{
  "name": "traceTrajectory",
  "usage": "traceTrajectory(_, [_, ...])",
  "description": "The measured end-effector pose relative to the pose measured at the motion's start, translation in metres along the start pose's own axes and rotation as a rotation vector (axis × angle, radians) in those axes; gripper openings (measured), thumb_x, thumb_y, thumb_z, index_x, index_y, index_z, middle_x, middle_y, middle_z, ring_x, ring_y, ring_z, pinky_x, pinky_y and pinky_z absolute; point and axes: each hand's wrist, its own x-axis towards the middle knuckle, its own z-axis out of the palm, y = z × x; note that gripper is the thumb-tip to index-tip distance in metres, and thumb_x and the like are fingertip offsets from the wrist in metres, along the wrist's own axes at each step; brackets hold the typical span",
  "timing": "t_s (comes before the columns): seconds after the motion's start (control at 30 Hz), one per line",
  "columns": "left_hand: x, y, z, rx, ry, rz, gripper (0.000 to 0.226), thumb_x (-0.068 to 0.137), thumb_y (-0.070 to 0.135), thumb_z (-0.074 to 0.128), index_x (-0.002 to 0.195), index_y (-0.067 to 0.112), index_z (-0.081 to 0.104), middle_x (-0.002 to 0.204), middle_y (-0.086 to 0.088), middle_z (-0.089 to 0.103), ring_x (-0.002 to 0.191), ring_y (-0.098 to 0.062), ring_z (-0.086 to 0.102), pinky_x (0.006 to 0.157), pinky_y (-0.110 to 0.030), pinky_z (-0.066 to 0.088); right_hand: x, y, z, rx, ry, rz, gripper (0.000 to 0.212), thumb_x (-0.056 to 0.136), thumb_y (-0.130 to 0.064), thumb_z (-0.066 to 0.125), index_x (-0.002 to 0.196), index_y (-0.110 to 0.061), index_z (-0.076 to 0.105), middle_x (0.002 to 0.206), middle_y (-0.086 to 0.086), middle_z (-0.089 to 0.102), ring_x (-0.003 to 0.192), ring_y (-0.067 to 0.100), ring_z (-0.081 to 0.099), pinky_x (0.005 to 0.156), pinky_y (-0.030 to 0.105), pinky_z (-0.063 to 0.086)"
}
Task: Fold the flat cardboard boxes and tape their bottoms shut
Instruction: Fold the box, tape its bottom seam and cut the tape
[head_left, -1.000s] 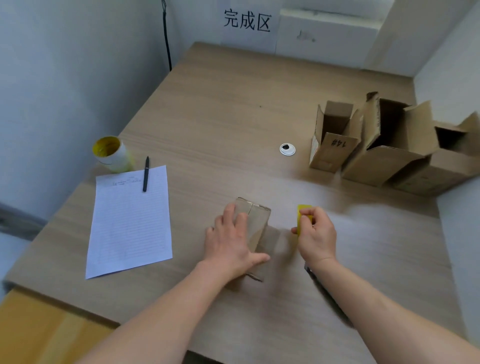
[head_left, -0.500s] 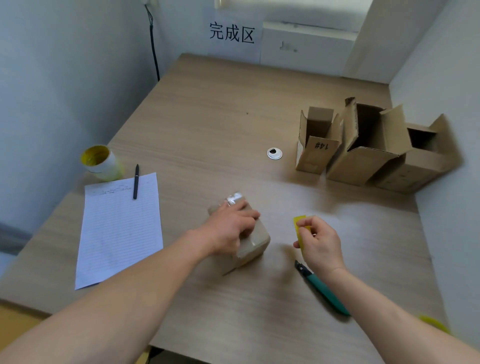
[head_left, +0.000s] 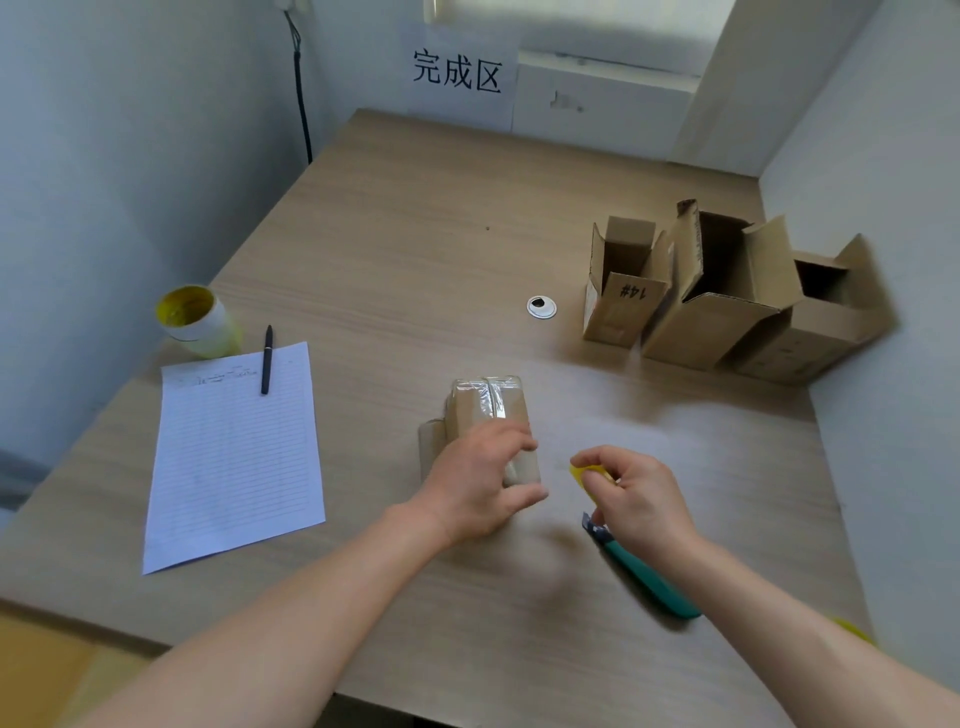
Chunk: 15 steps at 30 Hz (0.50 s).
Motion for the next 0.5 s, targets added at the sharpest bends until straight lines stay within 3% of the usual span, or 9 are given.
traceTrajectory(0.1, [0.002,0.022,0.011,-0.171,0.048,-0.134,0.048,0.079,0.028,0.082,0.121,0.01,0.067,0.107,-0.002,0.068,0.094,-0.014,0.062,0.079,-0.02,0.045,-0.009,-0.004,-0.004,-0.007,-0.04,-0.008,0.019,0.09,-0.015,0.063,0.09,-0.033,0.072,0.069,0.0,0.067,0.051,0.019,0.067,0.065,0.039,0.059])
traceTrajectory(0.2, [0.001,0.036,0.019,-0.219,0.062,-0.189,0.034,0.082,0.025,0.079,0.113,0.012,0.072,0.094,0.002,0.067,0.082,-0.011,0.059,0.076,-0.022,0.047,-0.019,-0.011,-0.005,-0.011,-0.088,-0.017,0.021,0.089,-0.015,0.063,0.087,-0.032,0.074,0.066,0.002,0.065,0.051,0.02,0.066,0.062,0.042,0.059])
traceTrajectory(0.33, [-0.009,0.048,0.025,-0.164,0.122,-0.157,0.01,0.085,0.021,0.073,0.091,0.015,0.078,0.084,-0.001,0.071,0.08,-0.015,0.061,0.072,-0.027,0.046,-0.032,-0.014,-0.009,-0.074,-0.139,-0.028,0.025,0.087,-0.018,0.059,0.083,-0.038,0.073,0.063,0.003,0.064,0.049,0.015,0.063,0.059,0.041,0.055])
traceTrajectory(0.5, [-0.032,0.049,0.038,-0.101,0.179,-0.079,0.014,0.083,0.027,0.062,0.075,0.017,0.068,0.075,0.004,0.063,0.072,-0.015,0.056,0.063,-0.026,0.04,-0.052,-0.016,-0.011,-0.059,-0.191,-0.018,0.029,0.09,-0.018,0.06,0.087,-0.043,0.072,0.063,-0.001,0.064,0.051,0.015,0.065,0.059,0.037,0.054])
